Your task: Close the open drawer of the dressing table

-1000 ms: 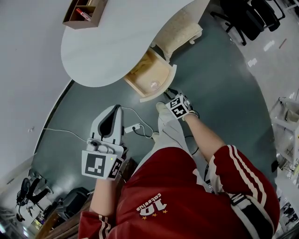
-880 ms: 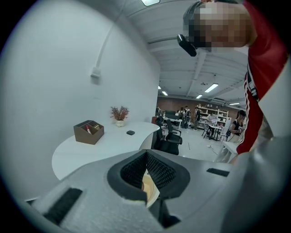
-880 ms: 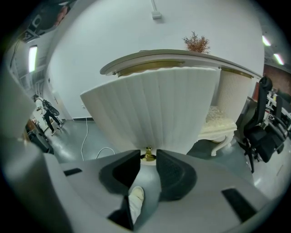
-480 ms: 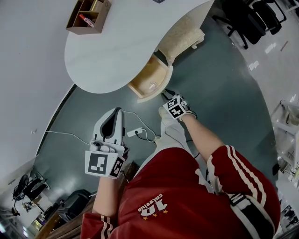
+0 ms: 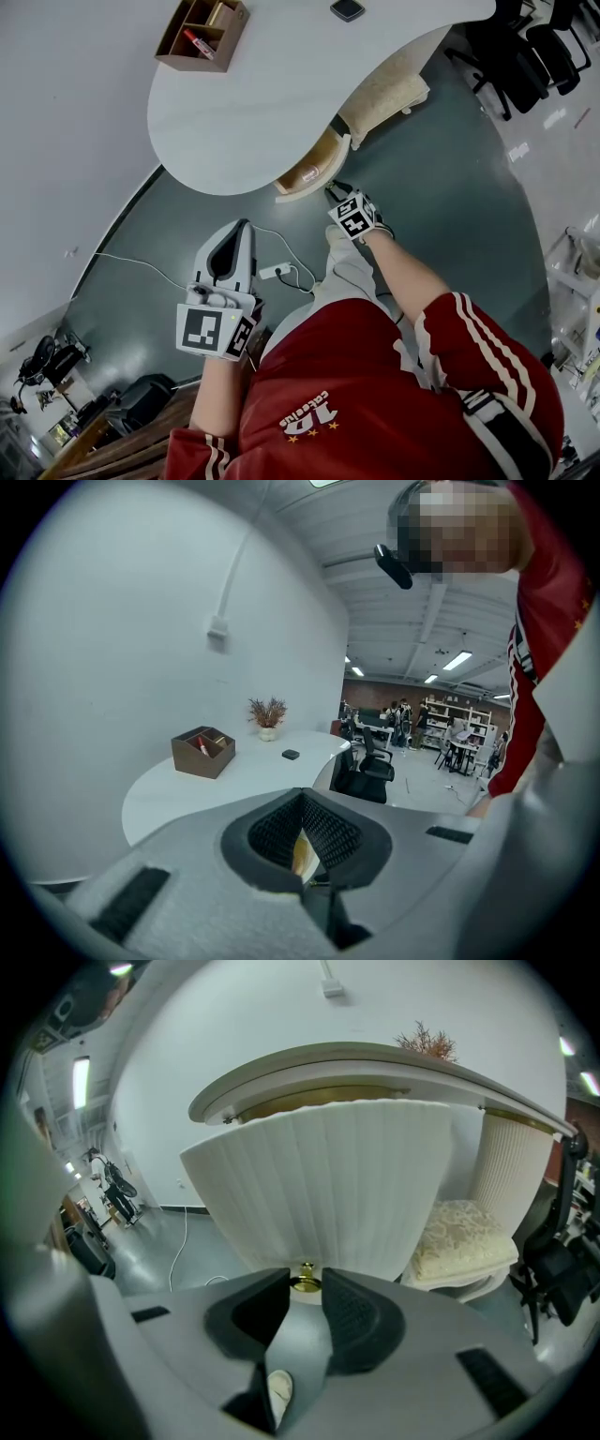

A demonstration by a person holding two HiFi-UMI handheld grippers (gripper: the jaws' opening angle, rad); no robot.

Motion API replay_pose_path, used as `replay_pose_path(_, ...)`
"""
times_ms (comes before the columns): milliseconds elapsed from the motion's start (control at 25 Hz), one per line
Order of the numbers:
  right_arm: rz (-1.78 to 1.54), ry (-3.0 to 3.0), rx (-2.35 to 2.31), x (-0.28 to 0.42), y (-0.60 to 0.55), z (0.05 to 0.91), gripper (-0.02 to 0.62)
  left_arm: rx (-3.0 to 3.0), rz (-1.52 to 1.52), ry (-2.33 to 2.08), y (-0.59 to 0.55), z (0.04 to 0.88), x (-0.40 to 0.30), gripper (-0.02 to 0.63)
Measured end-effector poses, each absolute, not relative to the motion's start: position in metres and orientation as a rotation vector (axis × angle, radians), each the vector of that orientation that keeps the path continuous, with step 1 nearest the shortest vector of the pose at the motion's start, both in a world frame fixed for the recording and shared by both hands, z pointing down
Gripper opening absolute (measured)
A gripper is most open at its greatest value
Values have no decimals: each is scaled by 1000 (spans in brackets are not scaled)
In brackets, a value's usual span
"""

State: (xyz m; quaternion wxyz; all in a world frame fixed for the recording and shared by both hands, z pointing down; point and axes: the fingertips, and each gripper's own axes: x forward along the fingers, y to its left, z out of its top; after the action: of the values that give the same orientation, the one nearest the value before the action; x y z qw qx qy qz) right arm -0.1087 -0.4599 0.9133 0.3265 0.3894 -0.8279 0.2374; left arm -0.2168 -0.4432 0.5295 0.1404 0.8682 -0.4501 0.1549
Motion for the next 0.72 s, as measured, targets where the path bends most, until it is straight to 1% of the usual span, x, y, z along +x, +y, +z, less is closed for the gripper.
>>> replay_pose_path(440,597,-2208,999,-135,-505,911,109,2492,454,-1381,-460,514,-234,5)
replay_pose_path(720,554,-2280,931,-143,-512,917,104,2476,448,-1375,-476,516,-233,5)
